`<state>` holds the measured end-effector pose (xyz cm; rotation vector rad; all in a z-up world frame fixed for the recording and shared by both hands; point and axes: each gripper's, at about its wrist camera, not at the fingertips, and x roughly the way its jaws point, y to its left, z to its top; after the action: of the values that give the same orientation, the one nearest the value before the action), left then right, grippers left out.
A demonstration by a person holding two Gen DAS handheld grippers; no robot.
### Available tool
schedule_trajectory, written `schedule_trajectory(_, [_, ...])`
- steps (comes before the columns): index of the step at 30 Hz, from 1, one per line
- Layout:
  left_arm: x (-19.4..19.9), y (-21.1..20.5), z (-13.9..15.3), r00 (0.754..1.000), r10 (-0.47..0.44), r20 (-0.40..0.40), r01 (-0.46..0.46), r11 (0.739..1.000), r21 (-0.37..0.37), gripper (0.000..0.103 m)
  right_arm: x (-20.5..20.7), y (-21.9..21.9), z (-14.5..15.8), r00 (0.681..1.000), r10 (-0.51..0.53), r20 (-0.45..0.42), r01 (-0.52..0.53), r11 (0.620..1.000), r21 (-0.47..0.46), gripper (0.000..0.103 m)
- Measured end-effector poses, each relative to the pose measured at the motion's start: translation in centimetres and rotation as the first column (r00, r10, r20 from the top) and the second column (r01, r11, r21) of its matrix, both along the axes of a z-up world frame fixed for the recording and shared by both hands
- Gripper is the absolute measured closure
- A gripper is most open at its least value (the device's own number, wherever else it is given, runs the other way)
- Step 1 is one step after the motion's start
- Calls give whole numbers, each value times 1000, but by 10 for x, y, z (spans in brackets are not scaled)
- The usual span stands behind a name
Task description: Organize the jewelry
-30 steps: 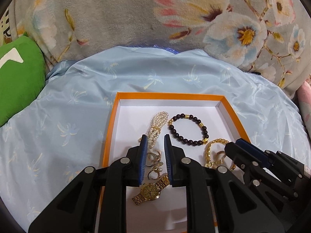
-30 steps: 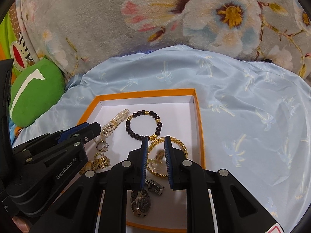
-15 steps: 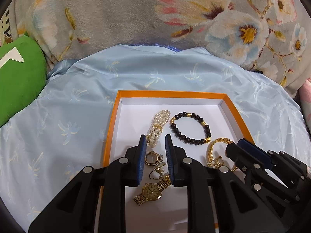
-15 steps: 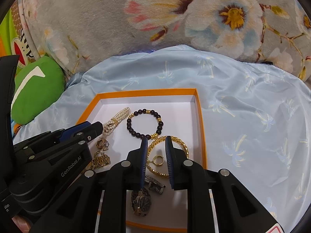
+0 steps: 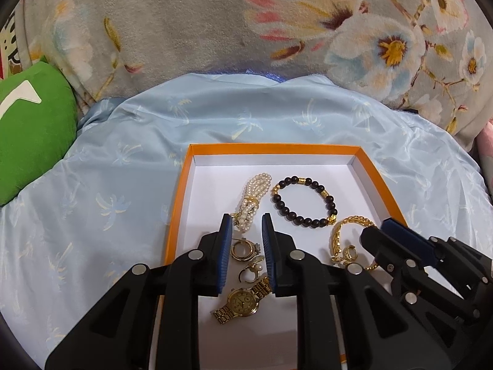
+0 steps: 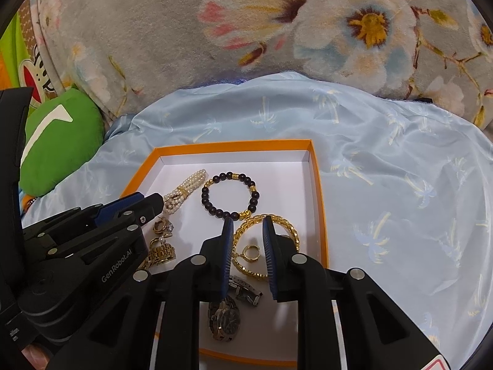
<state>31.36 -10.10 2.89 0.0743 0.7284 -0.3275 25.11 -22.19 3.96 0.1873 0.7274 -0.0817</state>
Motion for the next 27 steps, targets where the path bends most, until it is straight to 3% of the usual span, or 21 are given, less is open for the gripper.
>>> schedule_trajectory(2, [-7, 3, 1, 1000, 10, 17, -10, 1000, 5, 81, -8, 1, 2, 1000, -9, 13, 9, 1000, -13, 69])
schedule_trajectory(4, [-15, 8, 3, 999, 32, 40, -32, 999, 2, 62, -20, 3, 6, 999, -18, 40, 20, 999, -38, 59])
schedule_trajectory(7, [-34, 18, 9, 997, 40, 69, -38, 999, -24, 59, -45, 7, 12, 995, -41, 90, 47, 996, -72, 41])
schedule_trajectory(17, [-106, 48, 5, 993, 90, 80, -88, 996, -22, 47, -114, 25, 8, 995, -71, 66, 76, 994, -77, 17])
schedule_trajectory(23, [-136, 54, 0, 990, 111, 85, -114, 993, 23, 42, -143, 31, 1, 995, -103, 14, 103, 993, -53, 17])
schedule_trajectory(27, [-148, 59, 0, 986, 143, 84, -145, 989, 22, 28, -152, 32, -2, 993, -120, -13, 119, 992, -43, 17])
